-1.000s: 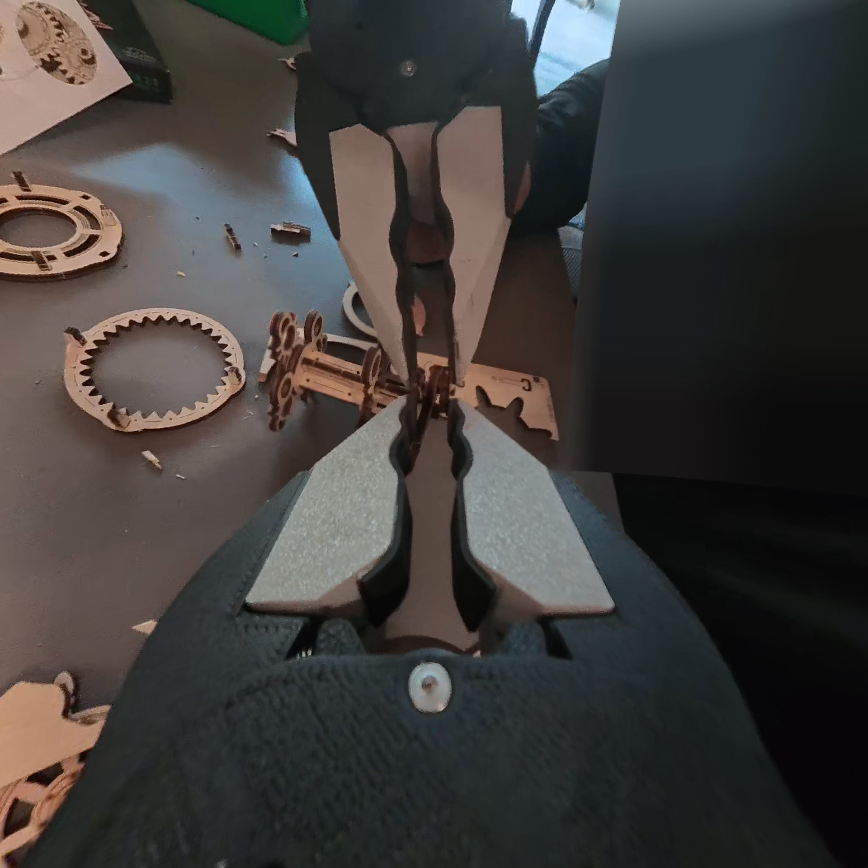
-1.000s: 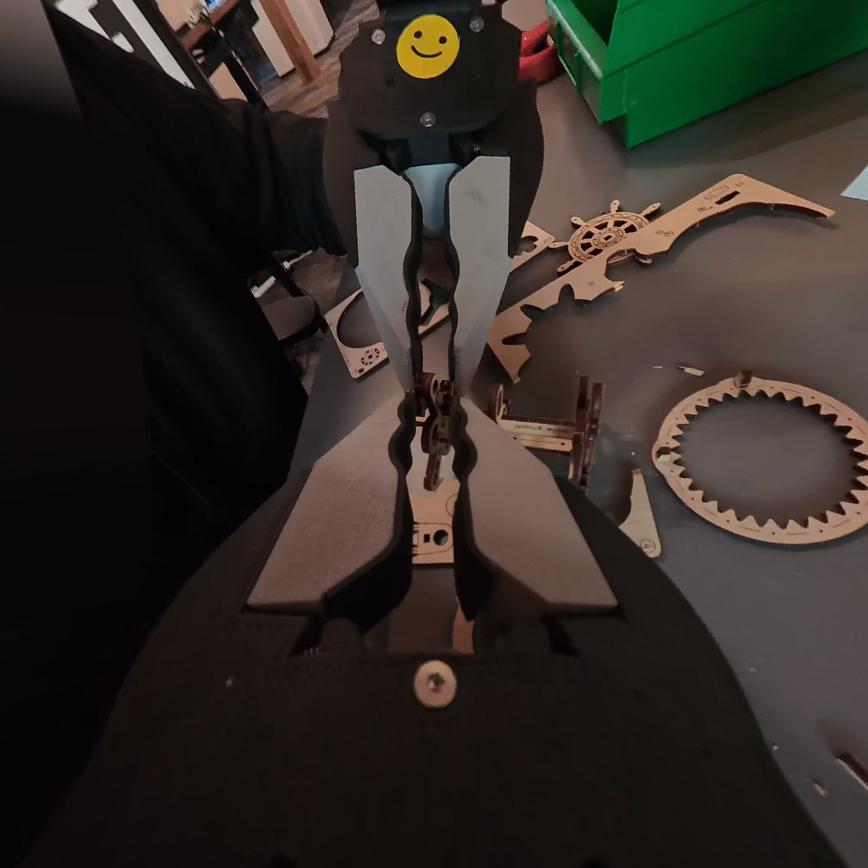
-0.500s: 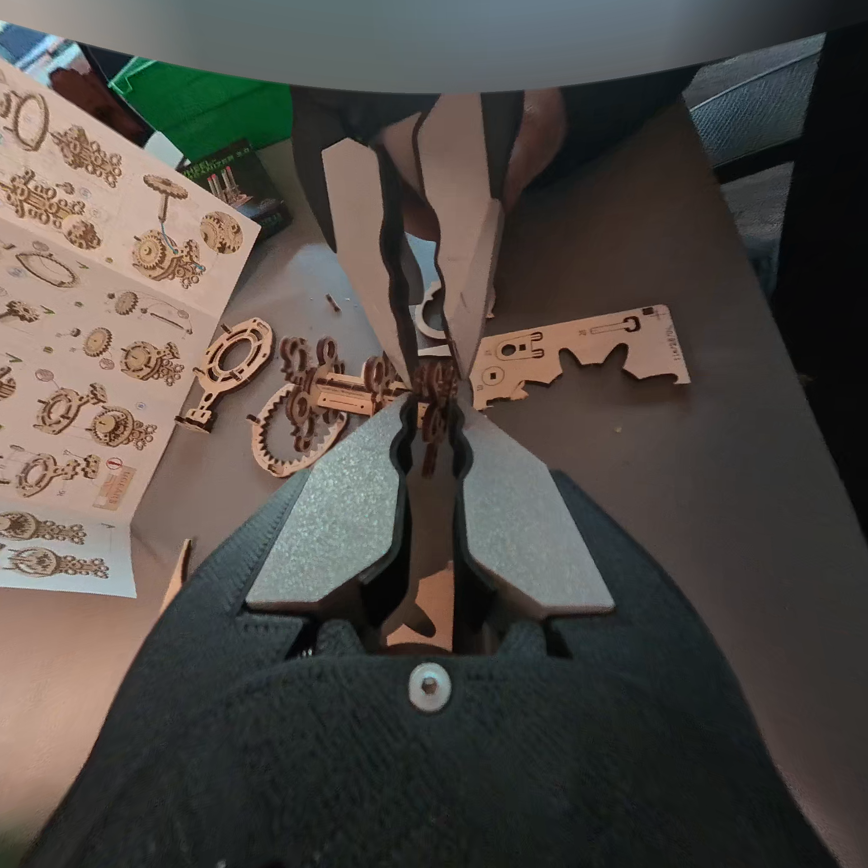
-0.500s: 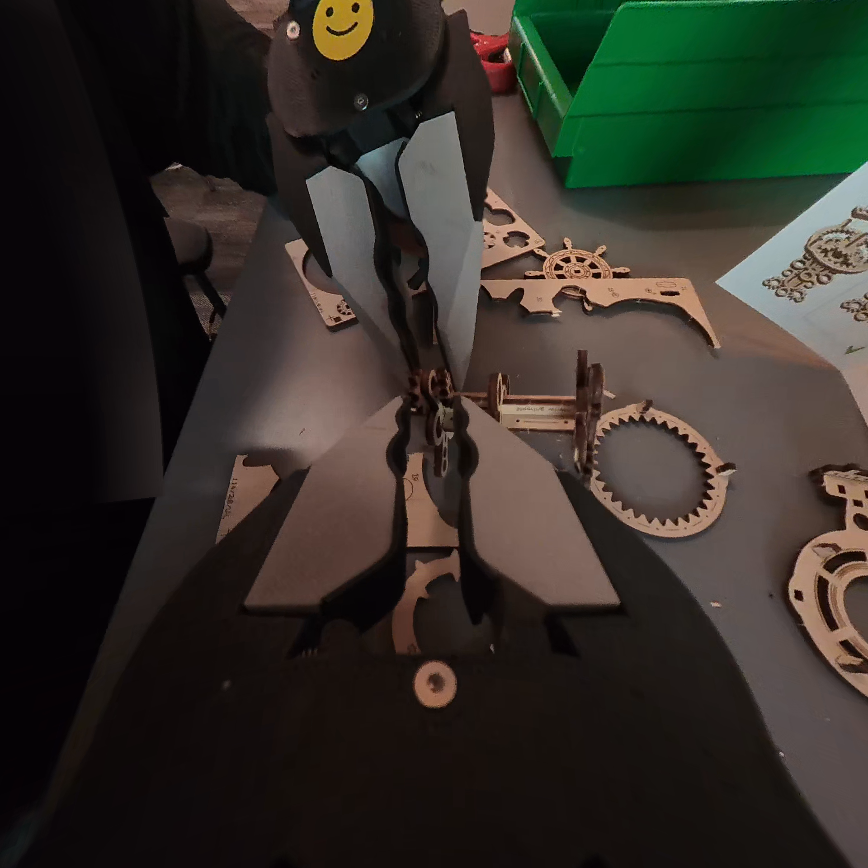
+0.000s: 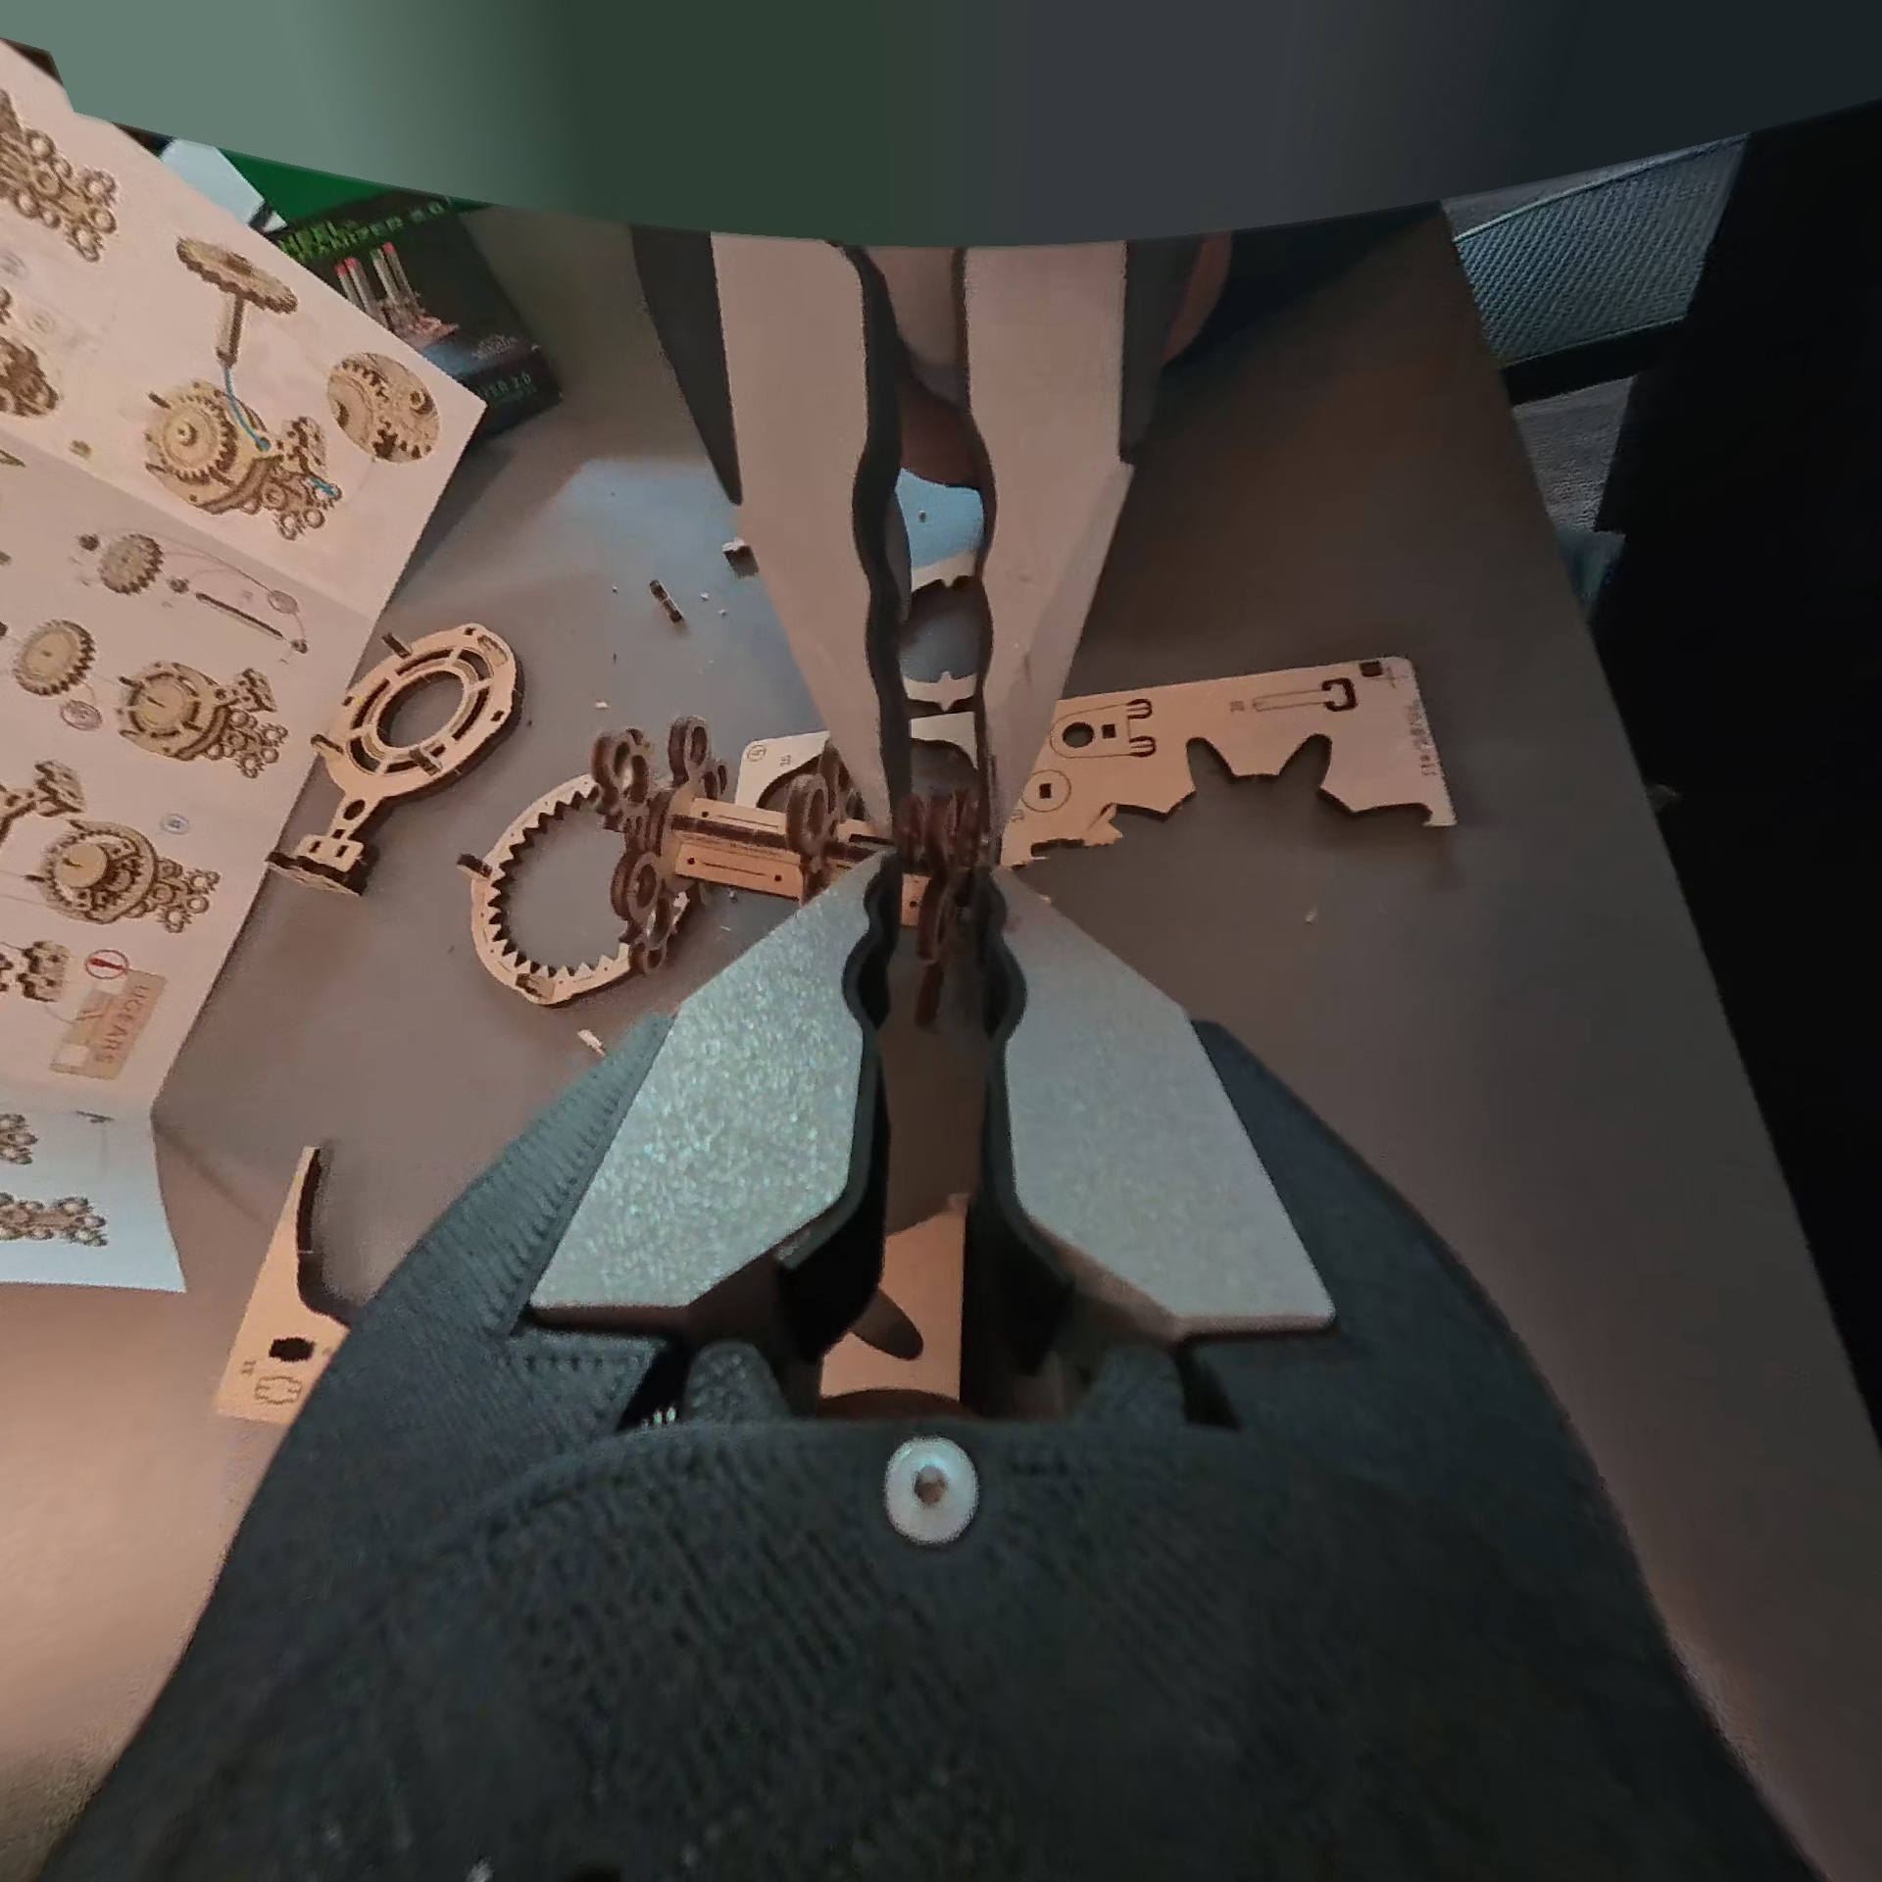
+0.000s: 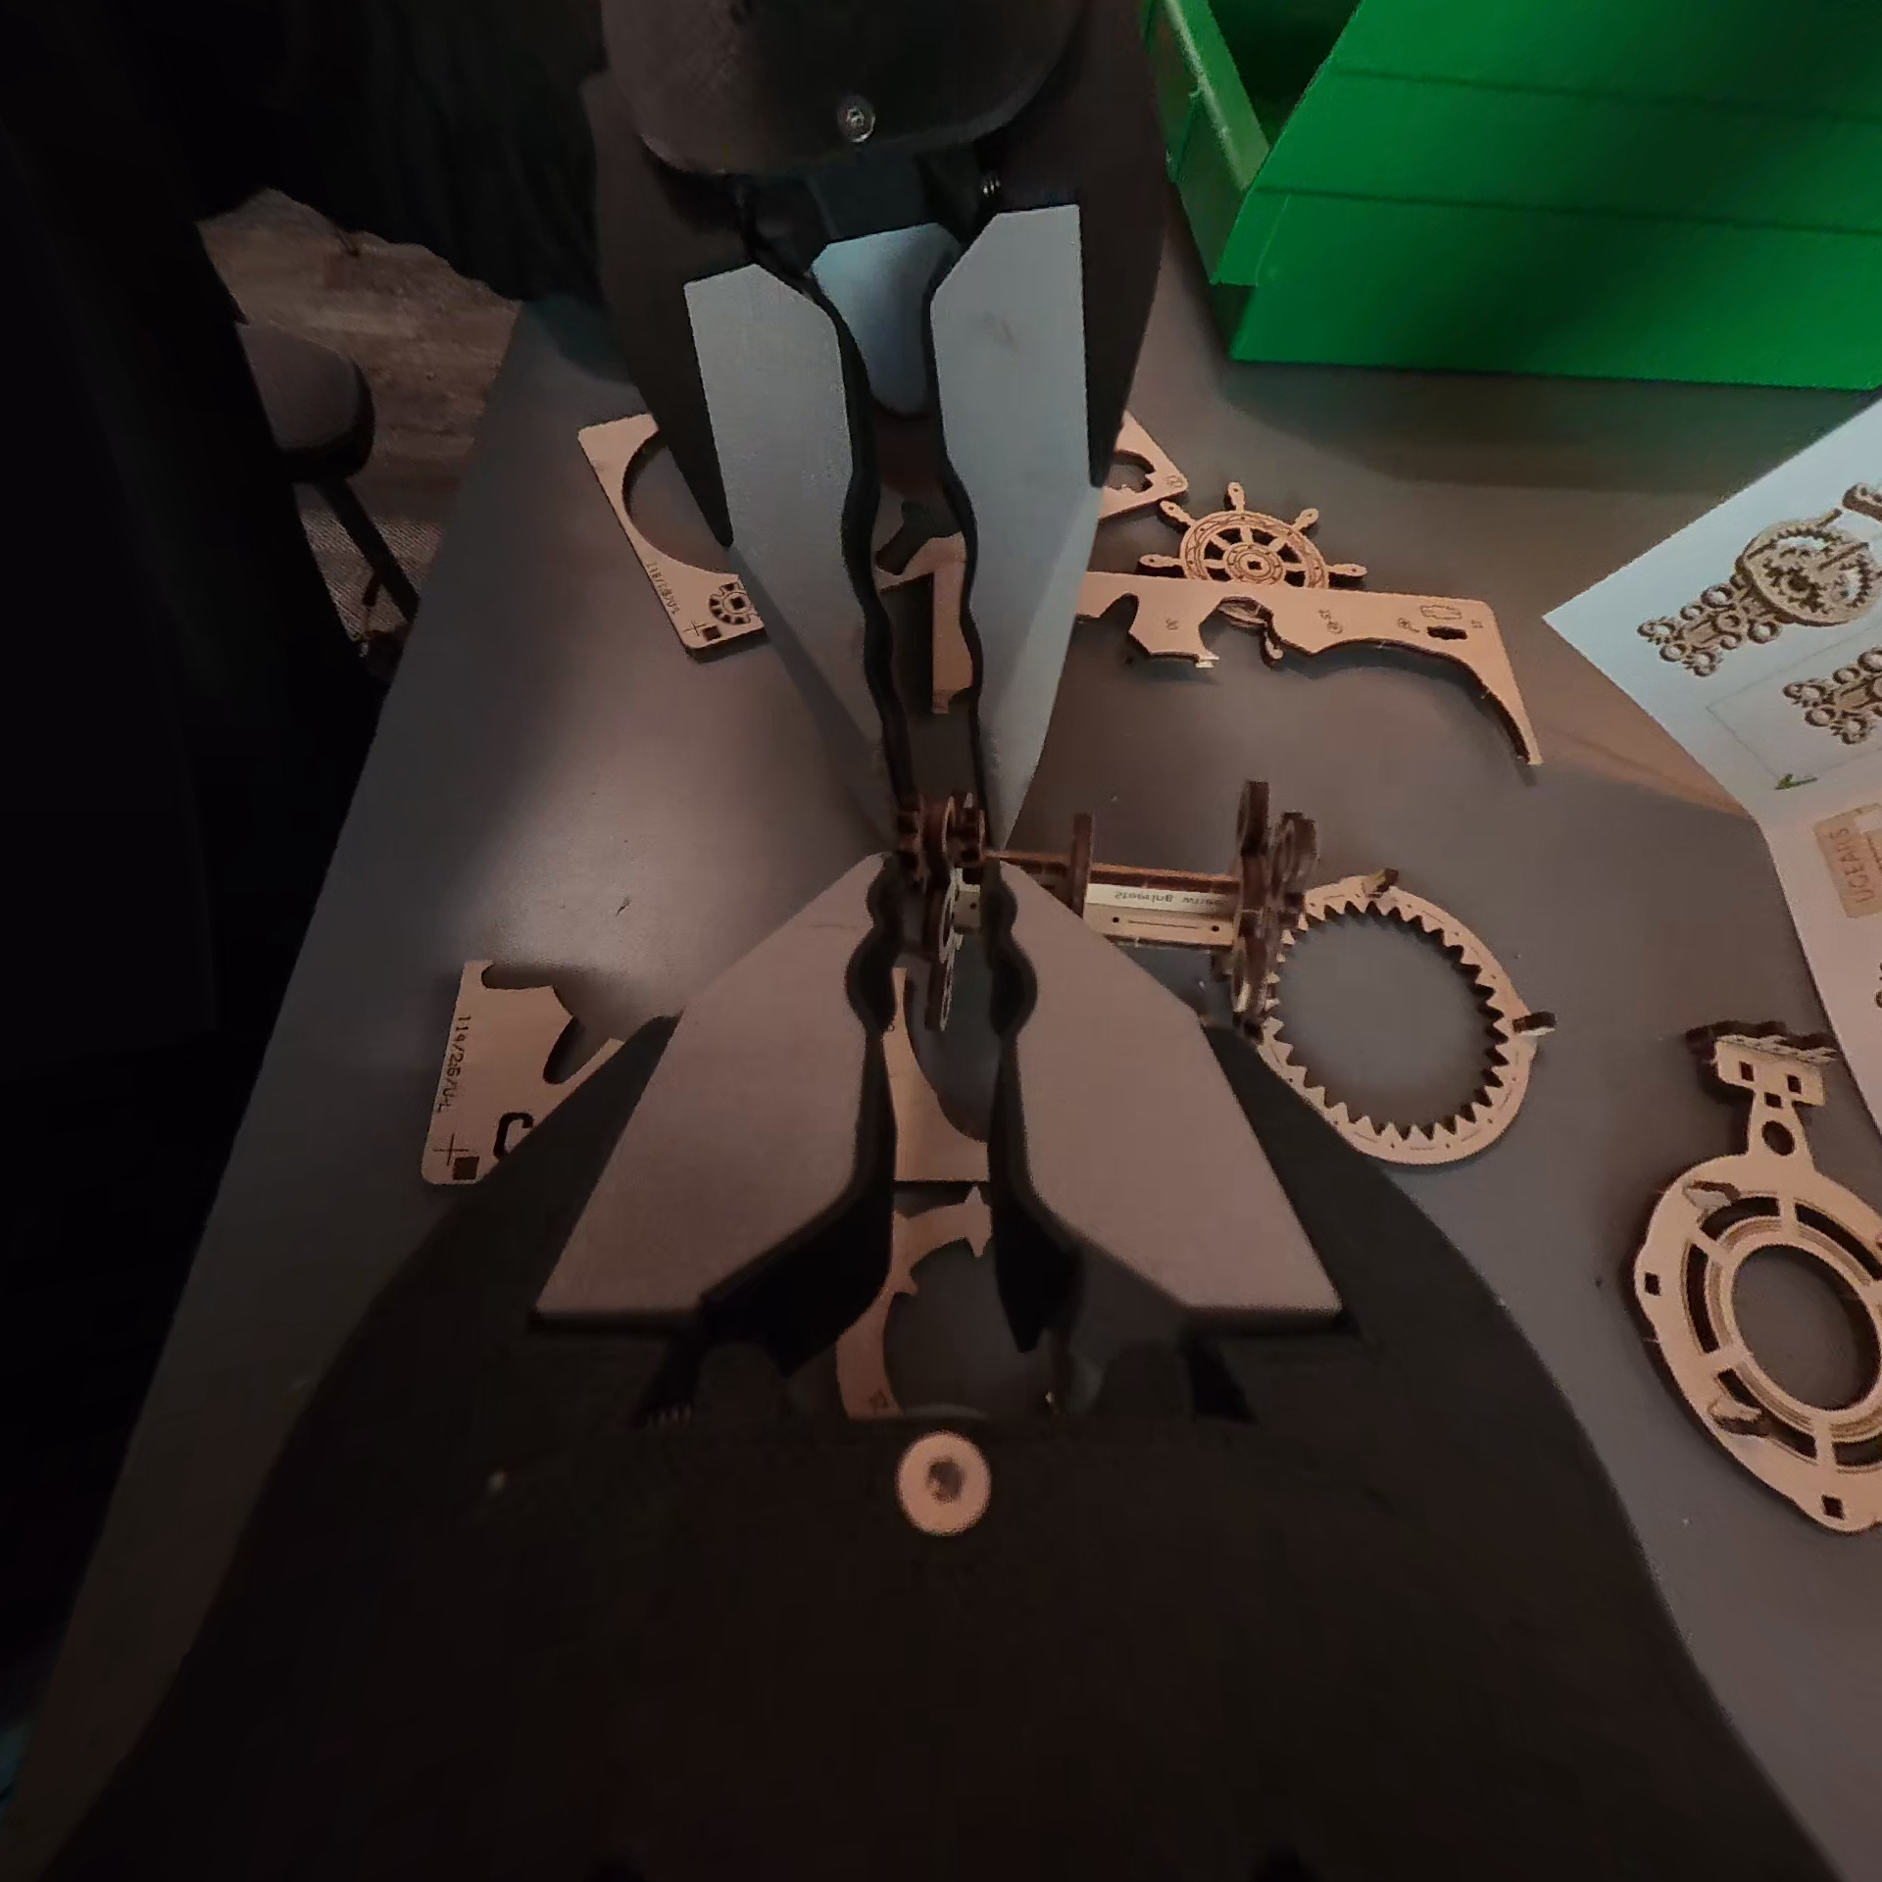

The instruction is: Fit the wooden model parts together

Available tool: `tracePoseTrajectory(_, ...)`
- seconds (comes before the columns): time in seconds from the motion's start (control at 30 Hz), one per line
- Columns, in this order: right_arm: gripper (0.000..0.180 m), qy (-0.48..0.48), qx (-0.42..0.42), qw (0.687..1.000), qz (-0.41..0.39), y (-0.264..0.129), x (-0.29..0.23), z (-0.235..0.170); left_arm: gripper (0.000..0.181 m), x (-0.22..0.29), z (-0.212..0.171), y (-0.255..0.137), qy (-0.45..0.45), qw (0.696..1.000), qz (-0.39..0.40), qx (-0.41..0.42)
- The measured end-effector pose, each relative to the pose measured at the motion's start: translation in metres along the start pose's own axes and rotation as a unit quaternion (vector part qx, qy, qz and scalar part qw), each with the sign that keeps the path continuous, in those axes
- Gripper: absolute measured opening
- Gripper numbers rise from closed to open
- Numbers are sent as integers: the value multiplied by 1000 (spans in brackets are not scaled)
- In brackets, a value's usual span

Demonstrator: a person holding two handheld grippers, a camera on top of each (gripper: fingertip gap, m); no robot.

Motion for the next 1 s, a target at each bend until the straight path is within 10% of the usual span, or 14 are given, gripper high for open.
tracePoseTrajectory(0.57, 10, -44, -31, 998, -34, 3, -9, -1, 8, 4, 7, 1, 42, 998, -12, -52)
tracePoseTrajectory(1.0, 11, 104, 41, 986, 124, -9, 23, -2, 12, -6, 11, -2, 22, 1000, -3, 1)
Point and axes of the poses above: each gripper's, where its closed fingertips meet, y out along the fingers, z out of its top, x = y × z across the jaws, the point moved 9 cm from there along -y, back along the fingers, and after that the axes turned 14 degrees about y, right-handed, at the moved point
